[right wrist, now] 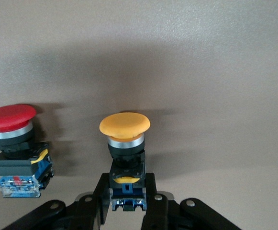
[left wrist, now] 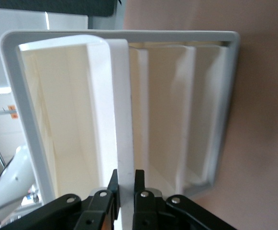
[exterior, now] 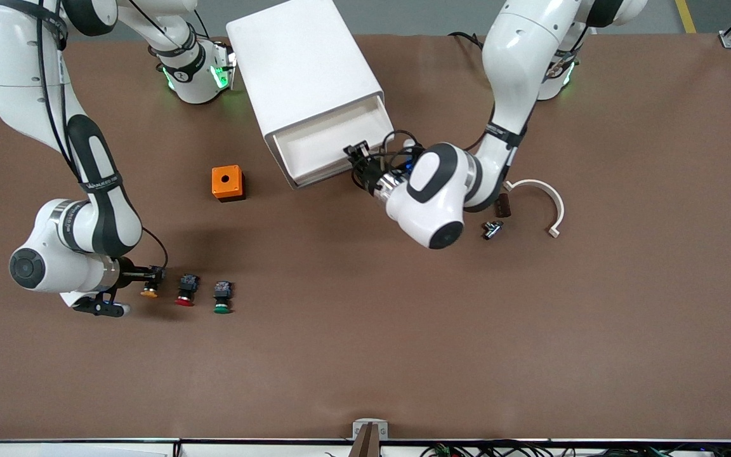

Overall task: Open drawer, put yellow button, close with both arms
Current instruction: 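Withdraw the left gripper while the right gripper grasps the yellow button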

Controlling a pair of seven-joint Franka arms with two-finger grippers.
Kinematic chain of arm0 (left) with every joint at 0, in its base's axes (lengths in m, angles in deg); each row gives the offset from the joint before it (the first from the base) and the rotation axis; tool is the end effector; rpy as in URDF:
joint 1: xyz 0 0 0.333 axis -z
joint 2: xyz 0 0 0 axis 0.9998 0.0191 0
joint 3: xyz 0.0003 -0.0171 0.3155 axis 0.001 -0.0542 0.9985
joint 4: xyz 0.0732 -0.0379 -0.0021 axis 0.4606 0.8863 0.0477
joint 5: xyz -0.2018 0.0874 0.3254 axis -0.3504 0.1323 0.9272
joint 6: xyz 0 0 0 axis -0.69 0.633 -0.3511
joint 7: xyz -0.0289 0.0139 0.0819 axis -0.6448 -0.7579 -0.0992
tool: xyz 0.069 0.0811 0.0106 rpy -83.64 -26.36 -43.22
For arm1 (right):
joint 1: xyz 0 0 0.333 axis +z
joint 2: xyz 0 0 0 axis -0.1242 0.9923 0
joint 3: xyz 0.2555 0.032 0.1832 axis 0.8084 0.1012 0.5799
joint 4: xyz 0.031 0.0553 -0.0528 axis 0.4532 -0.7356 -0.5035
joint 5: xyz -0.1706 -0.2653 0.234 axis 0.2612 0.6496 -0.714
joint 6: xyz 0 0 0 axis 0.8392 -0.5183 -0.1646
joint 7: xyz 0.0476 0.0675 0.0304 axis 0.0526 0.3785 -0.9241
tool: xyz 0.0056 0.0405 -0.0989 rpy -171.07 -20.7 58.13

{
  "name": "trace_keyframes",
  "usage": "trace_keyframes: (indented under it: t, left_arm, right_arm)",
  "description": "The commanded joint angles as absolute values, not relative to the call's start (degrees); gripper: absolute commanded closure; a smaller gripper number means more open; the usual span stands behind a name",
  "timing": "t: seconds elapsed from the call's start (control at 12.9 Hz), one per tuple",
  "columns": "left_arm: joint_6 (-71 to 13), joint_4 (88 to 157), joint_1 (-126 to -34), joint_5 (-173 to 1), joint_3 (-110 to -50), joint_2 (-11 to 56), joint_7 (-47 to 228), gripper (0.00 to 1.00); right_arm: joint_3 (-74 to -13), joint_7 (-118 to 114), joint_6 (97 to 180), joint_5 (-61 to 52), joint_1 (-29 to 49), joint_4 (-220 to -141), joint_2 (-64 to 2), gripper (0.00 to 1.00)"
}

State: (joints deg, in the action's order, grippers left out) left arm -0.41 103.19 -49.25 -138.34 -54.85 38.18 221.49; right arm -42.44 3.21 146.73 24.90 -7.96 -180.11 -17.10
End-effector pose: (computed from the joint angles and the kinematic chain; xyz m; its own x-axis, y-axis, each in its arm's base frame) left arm 0.5125 -0.4678 0.2942 -0.5675 0.8176 -0.0978 0.4308 0.1936 -0.8815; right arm 0.6486 -0.0487 0.1961 0.9668 -0.1535 -0.2044 -0.1662 -0.9850 -0.0464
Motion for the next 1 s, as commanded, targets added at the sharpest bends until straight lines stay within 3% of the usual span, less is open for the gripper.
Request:
trace_keyframes:
  t: [0.0, 0.08, 0.15, 0.39, 0.7, 0.93]
  left_arm:
    - [-5.87, 100.94, -49.7, -138.96, -54.1, 39.16, 217.77, 0.87]
    - [-8.32, 100.84, -49.62, -138.96, -54.19, 39.43, 216.36, 0.86]
    - [-9.83, 100.84, -49.62, -139.05, -54.19, 39.52, 216.18, 0.78]
    - [-10.55, 100.93, -50.84, -138.79, -54.1, 39.35, 216.87, 0.0]
    - [-9.49, 99.96, -56.72, -136.34, -53.57, 37.33, 216.0, 0.0]
    - [-4.58, 97.77, -61.29, -122.67, -53.92, 33.9, 215.47, 0.0]
  right_arm:
    - [-41.6, 3.79, 146.3, 24.12, -8.54, -179.5, -17.47, 0.96]
    - [-41.6, 3.44, 146.21, 24.12, -8.54, -179.41, -17.82, 0.98]
    - [-41.42, 3.44, 145.6, 24.12, -8.46, -179.33, -18.34, 1.0]
    - [-41.25, 3.97, 137.36, 23.95, -8.37, -176.18, -20.27, 1.0]
    - [-41.16, 9.05, 128.65, 23.6, -6.88, -175.55, -25.71, 1.0]
    - [-41.16, 18.78, 120.66, 21.4, -3.72, -175.63, -30.9, 0.99]
